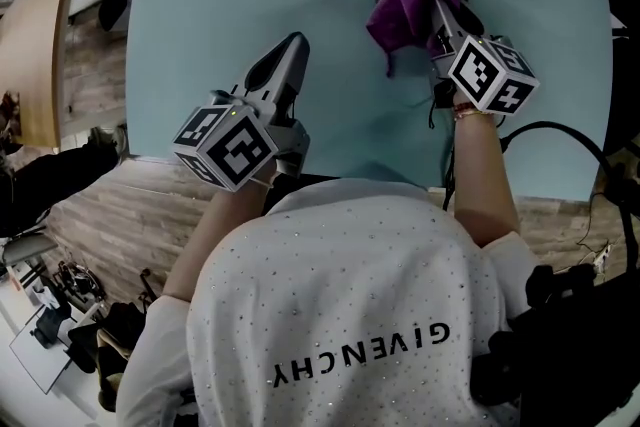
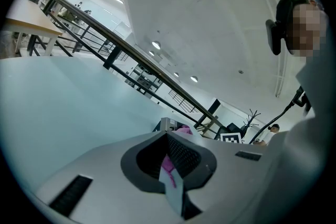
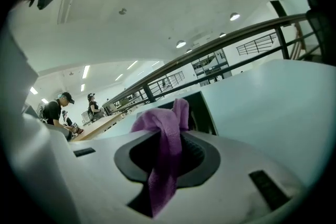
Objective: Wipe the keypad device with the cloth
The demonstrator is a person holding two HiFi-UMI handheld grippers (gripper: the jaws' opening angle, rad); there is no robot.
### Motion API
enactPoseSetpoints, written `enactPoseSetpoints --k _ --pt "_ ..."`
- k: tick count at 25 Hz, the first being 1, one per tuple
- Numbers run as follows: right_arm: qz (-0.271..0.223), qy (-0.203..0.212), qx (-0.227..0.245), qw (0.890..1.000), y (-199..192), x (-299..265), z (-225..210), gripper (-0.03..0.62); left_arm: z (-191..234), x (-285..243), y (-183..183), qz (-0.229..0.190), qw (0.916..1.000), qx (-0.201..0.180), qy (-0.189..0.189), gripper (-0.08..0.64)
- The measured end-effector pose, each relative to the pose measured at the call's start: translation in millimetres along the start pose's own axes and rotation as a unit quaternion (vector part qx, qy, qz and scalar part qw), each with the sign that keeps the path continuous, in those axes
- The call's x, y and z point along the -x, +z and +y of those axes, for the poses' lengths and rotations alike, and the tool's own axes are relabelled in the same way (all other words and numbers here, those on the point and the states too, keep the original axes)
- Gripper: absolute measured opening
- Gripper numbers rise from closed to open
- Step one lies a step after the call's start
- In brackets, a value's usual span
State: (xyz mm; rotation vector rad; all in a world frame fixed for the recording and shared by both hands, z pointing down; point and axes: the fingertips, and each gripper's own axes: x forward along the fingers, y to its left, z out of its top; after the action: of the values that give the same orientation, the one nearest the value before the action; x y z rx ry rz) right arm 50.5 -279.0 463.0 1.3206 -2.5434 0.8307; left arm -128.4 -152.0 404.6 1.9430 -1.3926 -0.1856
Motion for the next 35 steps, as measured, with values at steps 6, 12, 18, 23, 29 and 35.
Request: enactPoseSetpoints --k 6,12,18,23,29,35 --pt "-0.019 -0.022 -0.043 0.999 7 11 -27 0.071 -2 -3 1 -0.002 1.0000 0.001 -0.002 0.000" --pt "-0.039 -0.040 -0.086 0.995 10 23 -47 0.071 -7 -3 -2 0.001 1.0000 -0.001 -0.005 0.000" --pt "-0.066 -0.078 -0.154 0.983 11 36 -76 0.071 -7 -4 0 -0.001 1.0000 0.001 -0.006 0.000" --pt "-0.114 -0.117 -0.169 0.972 22 55 -93 0.071 -9 -4 -2 0.001 0.9999 -0.010 -0.006 0.000" --pt "-0.159 0.029 -0.104 0.981 52 51 -27 0.071 -11 -7 -5 0.001 1.0000 -0.004 -0.009 0.000" --pt "-0.028 0.075 0.026 0.996 0 17 38 0.071 -16 -12 -7 0.005 0.9999 -0.002 -0.015 0.000"
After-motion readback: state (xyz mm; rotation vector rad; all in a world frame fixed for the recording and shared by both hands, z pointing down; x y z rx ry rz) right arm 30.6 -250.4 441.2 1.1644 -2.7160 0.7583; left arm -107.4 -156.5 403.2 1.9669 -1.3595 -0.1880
